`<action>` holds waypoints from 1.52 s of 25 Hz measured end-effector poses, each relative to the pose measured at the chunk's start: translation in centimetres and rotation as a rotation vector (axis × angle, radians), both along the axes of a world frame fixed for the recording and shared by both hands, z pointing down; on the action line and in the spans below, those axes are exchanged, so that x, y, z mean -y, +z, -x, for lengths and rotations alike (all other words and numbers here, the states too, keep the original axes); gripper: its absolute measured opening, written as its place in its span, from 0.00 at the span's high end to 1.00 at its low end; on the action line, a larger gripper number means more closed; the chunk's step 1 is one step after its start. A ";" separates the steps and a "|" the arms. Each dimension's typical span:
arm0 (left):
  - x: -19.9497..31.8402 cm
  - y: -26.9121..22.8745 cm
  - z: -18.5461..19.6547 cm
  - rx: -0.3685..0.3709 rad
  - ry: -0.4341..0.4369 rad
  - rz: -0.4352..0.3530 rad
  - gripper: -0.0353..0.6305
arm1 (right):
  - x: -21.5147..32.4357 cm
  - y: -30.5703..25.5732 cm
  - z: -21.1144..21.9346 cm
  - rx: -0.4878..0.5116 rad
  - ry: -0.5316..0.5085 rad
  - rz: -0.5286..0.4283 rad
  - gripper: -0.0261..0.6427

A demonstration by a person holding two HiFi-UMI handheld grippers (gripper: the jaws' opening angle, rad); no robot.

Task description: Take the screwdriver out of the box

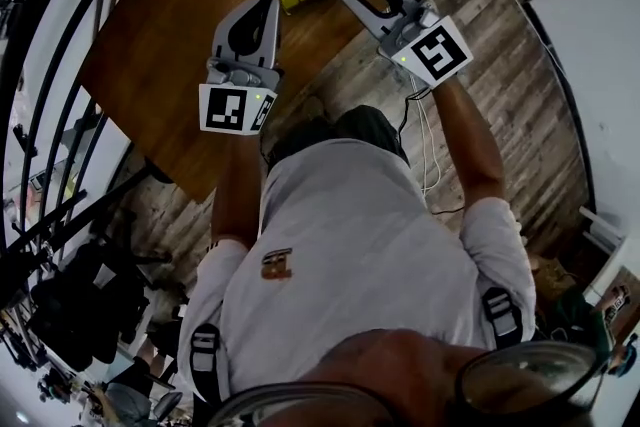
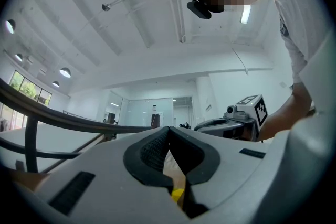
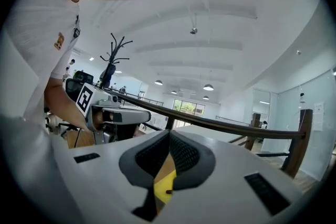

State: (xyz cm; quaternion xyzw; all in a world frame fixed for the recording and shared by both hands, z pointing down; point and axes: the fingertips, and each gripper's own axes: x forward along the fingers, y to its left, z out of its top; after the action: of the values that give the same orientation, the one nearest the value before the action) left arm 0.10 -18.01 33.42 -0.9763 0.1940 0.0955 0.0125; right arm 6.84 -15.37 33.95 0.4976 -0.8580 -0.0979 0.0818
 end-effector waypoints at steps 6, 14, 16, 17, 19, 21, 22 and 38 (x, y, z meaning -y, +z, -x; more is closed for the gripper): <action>3.0 1.6 -1.0 0.017 -0.010 0.017 0.92 | 3.6 1.5 -0.4 -0.126 -0.069 0.032 0.91; 6.0 3.1 -2.7 0.047 -0.062 0.048 0.92 | 7.2 4.0 -1.1 -0.298 -0.195 0.121 0.91; 6.9 3.2 -2.9 0.050 -0.088 0.059 0.92 | 8.2 4.5 -1.2 -0.336 -0.250 0.136 0.91; 7.4 3.3 -2.9 0.051 -0.102 0.063 0.92 | 8.8 4.7 -1.3 -0.340 -0.277 0.145 0.91; 8.3 3.5 -3.3 0.049 -0.126 0.072 0.92 | 10.0 5.5 -1.7 -0.341 -0.321 0.166 0.91; 9.1 3.9 -3.8 0.042 -0.150 0.083 0.92 | 10.9 6.4 -2.4 -0.361 -0.362 0.187 0.91; 9.4 4.0 -3.8 0.040 -0.166 0.089 0.92 | 11.4 6.9 -2.5 -0.378 -0.385 0.196 0.91; 12.2 5.5 -3.9 0.063 -0.362 0.135 0.92 | 14.6 14.6 -2.4 -0.662 -0.751 0.335 0.90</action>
State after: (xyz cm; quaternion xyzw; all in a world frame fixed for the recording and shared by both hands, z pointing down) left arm 4.03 -30.24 38.90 -0.9265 0.3719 0.0476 -0.0301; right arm 9.25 -30.01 48.52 0.0782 -0.9093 -0.1338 0.3863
